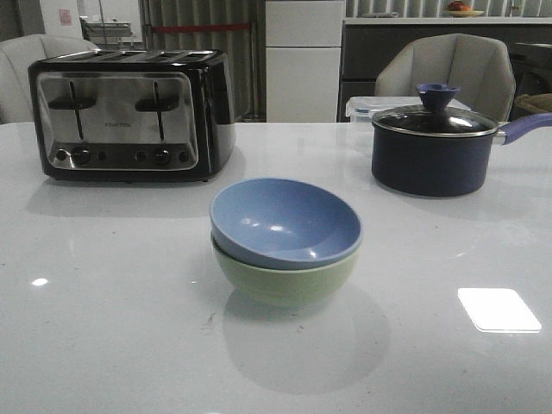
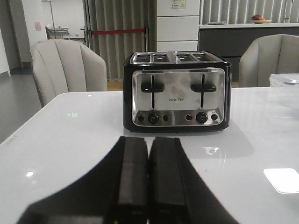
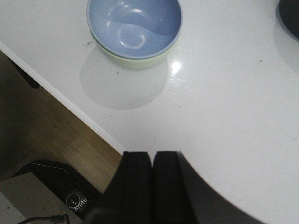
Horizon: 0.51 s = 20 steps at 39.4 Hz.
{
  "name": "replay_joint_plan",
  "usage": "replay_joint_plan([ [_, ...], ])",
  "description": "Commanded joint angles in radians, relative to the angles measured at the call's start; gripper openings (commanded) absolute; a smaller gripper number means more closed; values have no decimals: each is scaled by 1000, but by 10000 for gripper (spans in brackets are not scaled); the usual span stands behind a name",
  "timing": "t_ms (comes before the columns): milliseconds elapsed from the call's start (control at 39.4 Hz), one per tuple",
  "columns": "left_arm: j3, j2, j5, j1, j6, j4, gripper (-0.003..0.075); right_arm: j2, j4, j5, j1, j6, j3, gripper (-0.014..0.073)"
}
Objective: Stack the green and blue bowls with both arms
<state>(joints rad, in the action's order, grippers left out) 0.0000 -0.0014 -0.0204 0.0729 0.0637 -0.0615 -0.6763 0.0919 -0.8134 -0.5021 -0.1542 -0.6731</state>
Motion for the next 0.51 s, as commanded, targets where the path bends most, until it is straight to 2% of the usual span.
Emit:
replay_joint_plan([
  [0,10,-22,90,6,10,2,98,0,-2,59,0,2,-26,57],
  [76,10,-22,90,6,10,2,98,23,-4,71,10,2,-8,57],
  [178,10,-21,90,6,10,2,98,86,-23,143,89,1,50,57],
  [330,10,-21,90,6,10,2,98,275,-27,382,274,1,228,57],
  [483,10,-21,90,6,10,2,98,476,-25,607,399,1,443,57],
])
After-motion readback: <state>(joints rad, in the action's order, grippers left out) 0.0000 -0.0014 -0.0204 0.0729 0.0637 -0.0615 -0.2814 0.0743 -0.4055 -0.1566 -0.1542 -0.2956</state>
